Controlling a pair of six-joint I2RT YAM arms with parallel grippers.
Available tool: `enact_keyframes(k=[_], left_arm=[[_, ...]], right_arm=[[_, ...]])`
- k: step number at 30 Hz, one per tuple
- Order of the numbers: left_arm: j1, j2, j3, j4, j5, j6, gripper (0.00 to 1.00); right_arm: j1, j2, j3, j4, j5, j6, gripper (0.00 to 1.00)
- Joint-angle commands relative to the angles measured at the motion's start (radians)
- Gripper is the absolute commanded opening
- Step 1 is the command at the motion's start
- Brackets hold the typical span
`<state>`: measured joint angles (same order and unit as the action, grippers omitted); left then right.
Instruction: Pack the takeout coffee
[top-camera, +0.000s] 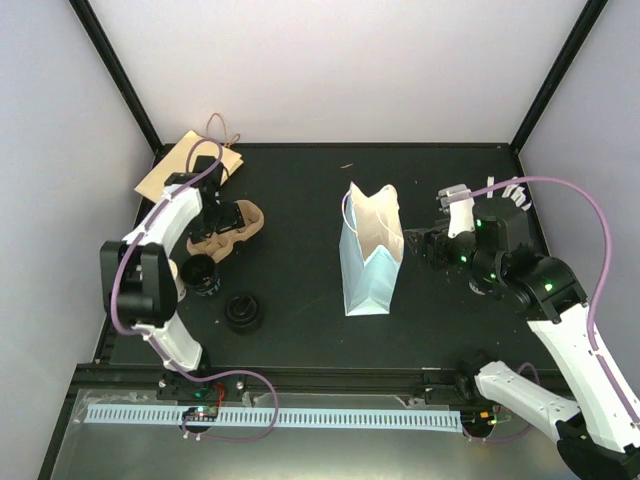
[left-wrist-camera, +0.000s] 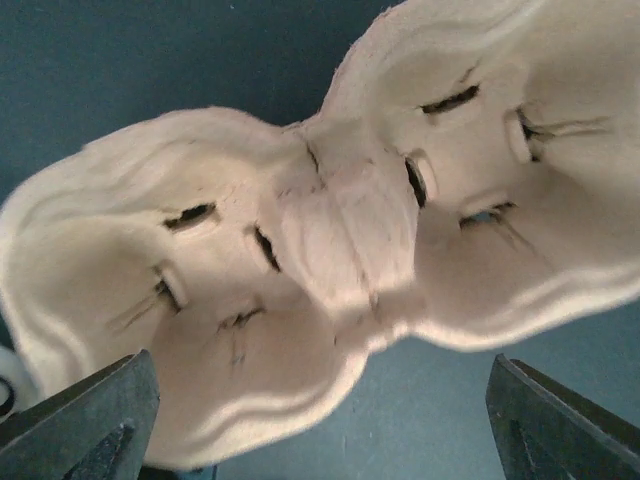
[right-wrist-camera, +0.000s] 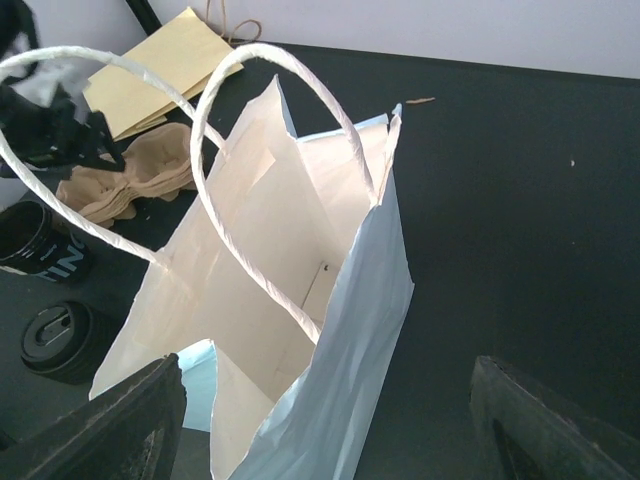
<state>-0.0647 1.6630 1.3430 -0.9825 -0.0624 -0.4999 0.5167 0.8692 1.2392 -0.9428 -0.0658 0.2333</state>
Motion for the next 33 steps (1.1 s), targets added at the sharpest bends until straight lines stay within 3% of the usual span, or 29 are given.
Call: enact_keyframes(k=[1, 12, 20, 25, 33], left_arm=[[-0.012, 0.116, 0.077, -0.013, -0.014, -0.001, 0.91], [-0.066, 0.246, 0.129, 0.036, 0.124, 0.086, 0.73], [-0.144, 0.254, 0.123, 0.07, 0.362, 0.241, 0.72], [-0.182, 0.222, 0.121, 0.074, 0.484, 0.295, 0.72], [-0.21, 0.055, 0.112, 0.074, 0.295, 0.305, 0.78]], right_arm=[[0.005, -0.01, 0.036, 0.004, 0.002, -0.002, 0.8], [0.005, -0.035, 0.088, 0.027, -0.105, 0.002, 0.8], [0.019, 0.032, 0.114, 0.044, -0.364, -0.024, 0.77], [0.154, 0.095, 0.176, 0.052, -0.29, -0.049, 0.77], [0.216, 0.136, 0.211, 0.125, -0.229, -0.035, 0.77]])
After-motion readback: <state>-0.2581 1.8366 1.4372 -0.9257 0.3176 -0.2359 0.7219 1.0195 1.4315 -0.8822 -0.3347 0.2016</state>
